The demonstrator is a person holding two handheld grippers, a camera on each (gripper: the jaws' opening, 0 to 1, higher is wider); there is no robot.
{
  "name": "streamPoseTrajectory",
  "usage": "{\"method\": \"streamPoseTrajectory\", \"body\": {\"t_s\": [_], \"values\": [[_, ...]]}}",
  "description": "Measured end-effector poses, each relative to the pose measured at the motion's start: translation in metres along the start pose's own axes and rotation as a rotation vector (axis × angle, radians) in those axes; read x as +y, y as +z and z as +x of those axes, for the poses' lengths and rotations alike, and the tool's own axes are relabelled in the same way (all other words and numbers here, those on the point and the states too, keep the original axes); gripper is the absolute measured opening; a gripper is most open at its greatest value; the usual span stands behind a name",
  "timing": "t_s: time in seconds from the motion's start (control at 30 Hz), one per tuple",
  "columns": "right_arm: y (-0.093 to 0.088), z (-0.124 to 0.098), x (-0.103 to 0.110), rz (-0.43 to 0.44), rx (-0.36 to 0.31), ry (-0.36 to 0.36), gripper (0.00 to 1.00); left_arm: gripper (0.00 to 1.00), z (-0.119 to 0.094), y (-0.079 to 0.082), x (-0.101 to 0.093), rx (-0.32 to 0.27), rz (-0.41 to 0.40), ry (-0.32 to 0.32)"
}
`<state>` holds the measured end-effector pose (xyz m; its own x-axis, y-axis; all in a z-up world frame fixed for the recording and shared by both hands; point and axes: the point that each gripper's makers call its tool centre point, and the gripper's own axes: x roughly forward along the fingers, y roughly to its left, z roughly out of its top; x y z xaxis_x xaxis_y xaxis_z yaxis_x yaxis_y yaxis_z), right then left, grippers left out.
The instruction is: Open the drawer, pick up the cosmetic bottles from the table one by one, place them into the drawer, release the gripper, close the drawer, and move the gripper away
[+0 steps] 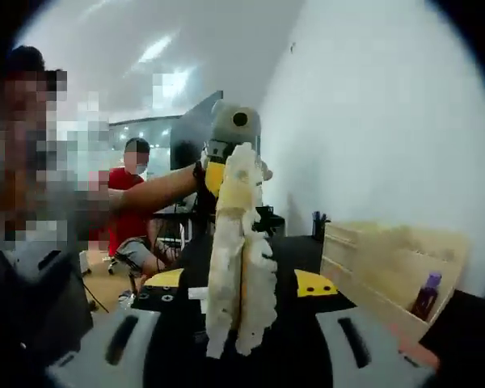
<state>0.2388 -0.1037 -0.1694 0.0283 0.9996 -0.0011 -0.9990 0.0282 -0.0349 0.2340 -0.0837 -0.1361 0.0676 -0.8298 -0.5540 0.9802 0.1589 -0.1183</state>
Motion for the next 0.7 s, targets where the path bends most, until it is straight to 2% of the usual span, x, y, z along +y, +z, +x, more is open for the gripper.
{"method": "streamPoseTrajectory", "body": {"t_s": [0.03, 0.13, 0.2, 0.27, 0.4, 0.57, 0.7], "values": [[-0.001, 0.002, 0.003, 0.001, 0.011, 0.009, 0.43, 0.08, 0.006, -0.003, -0.003, 0.031, 0.006, -0.01], [-0.005, 0.013, 0.015, -0.014, 0.043, 0.033, 0.4, 0.08, 0.016, -0.003, -0.003, 0.059, 0.024, -0.007], [-0.012, 0.018, 0.016, -0.036, 0.087, 0.027, 0.38, 0.08, 0.021, -0.003, -0.006, 0.085, 0.039, -0.011], [-0.015, 0.021, 0.016, -0.046, 0.098, 0.023, 0.35, 0.08, 0.023, -0.002, -0.008, 0.112, 0.041, -0.017], [-0.015, 0.022, 0.013, -0.049, 0.101, 0.01, 0.29, 0.08, 0.027, 0.0, -0.01, 0.164, 0.059, -0.034], [-0.006, 0.026, 0.017, -0.026, 0.052, 0.03, 0.27, 0.08, 0.033, -0.001, -0.013, 0.196, 0.073, -0.041], [-0.016, 0.031, 0.02, -0.004, 0.088, 0.048, 0.25, 0.08, 0.034, -0.007, -0.014, 0.234, 0.076, -0.042]]}}
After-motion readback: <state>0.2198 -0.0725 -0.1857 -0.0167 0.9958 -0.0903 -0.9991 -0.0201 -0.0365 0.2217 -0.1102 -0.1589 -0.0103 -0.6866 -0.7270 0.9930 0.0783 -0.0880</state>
